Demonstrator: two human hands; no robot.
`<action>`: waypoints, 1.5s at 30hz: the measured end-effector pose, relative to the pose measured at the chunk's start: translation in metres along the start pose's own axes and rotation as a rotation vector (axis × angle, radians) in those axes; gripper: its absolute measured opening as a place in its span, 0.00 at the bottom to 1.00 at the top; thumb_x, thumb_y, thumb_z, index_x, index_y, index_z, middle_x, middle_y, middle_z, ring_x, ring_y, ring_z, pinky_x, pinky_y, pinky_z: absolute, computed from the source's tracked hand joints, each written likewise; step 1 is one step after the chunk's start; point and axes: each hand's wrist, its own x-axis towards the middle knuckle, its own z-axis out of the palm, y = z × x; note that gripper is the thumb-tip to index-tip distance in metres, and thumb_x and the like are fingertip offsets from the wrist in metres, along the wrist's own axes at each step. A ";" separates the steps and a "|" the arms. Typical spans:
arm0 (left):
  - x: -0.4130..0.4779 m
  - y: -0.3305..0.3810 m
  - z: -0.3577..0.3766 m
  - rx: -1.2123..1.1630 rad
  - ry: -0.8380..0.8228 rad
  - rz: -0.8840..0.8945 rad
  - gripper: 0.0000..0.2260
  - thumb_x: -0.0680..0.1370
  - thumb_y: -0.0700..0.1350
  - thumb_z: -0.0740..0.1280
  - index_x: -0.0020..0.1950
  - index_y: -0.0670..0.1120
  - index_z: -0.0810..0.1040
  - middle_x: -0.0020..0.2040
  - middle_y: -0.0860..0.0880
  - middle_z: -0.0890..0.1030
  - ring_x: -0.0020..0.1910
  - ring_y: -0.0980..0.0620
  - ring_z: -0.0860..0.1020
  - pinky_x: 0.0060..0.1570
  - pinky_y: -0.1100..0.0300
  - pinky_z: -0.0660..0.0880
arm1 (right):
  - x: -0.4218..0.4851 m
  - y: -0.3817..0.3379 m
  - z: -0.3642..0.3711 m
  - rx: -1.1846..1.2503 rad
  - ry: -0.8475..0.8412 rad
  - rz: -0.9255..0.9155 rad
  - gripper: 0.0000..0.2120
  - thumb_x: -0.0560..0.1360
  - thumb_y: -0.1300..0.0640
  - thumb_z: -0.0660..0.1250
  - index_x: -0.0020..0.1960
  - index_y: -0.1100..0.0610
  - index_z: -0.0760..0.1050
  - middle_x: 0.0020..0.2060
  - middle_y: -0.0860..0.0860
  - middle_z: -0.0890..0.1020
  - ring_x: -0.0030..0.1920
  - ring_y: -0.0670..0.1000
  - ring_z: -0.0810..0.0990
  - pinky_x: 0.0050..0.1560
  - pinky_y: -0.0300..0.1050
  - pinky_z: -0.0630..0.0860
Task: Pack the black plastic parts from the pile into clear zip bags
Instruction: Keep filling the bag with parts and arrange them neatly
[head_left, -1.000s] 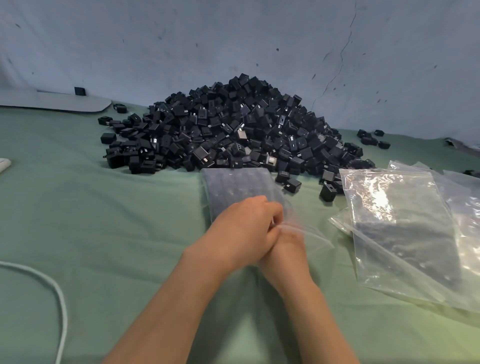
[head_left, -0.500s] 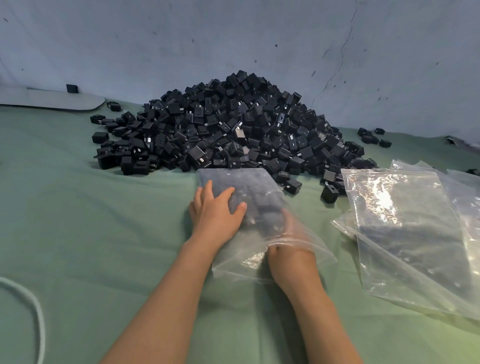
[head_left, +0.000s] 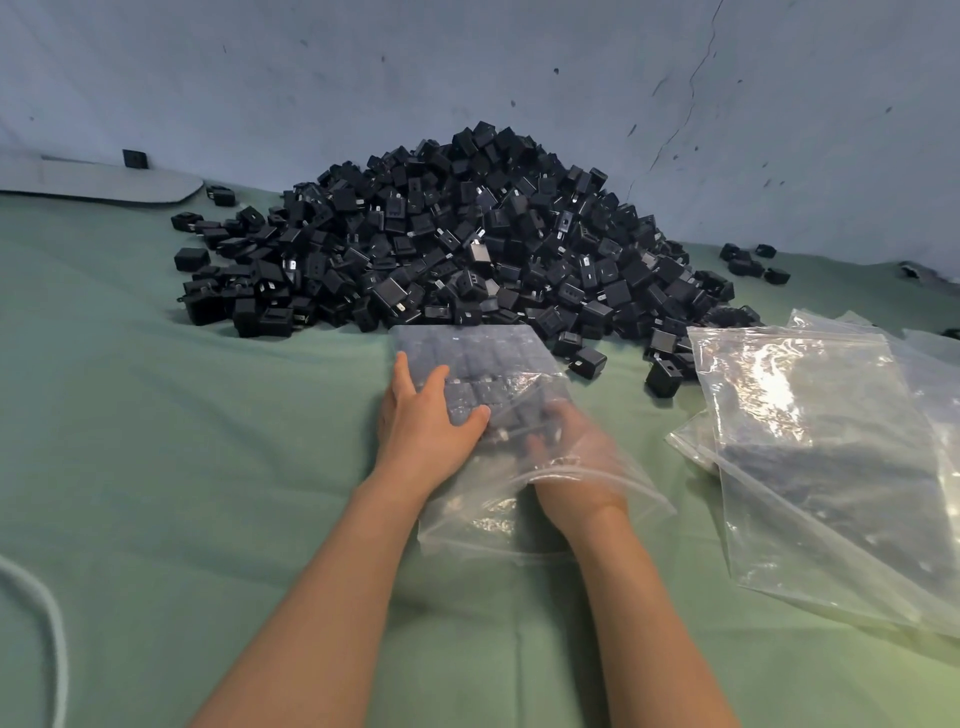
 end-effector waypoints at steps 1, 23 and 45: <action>0.000 0.000 0.000 -0.027 -0.002 -0.005 0.31 0.75 0.56 0.67 0.75 0.48 0.61 0.78 0.46 0.41 0.76 0.44 0.52 0.73 0.51 0.56 | -0.002 -0.001 -0.001 -0.004 0.016 -0.014 0.09 0.77 0.55 0.64 0.45 0.43 0.67 0.37 0.40 0.72 0.39 0.45 0.74 0.44 0.41 0.72; -0.002 0.001 0.000 -0.047 0.032 -0.039 0.37 0.73 0.57 0.69 0.76 0.47 0.56 0.77 0.45 0.36 0.76 0.42 0.53 0.71 0.52 0.57 | -0.001 -0.003 0.003 0.037 0.003 0.073 0.04 0.76 0.53 0.65 0.49 0.52 0.78 0.47 0.50 0.81 0.46 0.49 0.79 0.53 0.45 0.76; -0.002 0.005 -0.008 -0.178 0.005 -0.109 0.28 0.77 0.44 0.64 0.75 0.46 0.58 0.77 0.45 0.40 0.71 0.42 0.62 0.69 0.52 0.62 | -0.007 -0.004 0.005 0.105 0.076 -0.031 0.11 0.74 0.51 0.69 0.38 0.41 0.68 0.43 0.42 0.73 0.42 0.44 0.72 0.46 0.39 0.69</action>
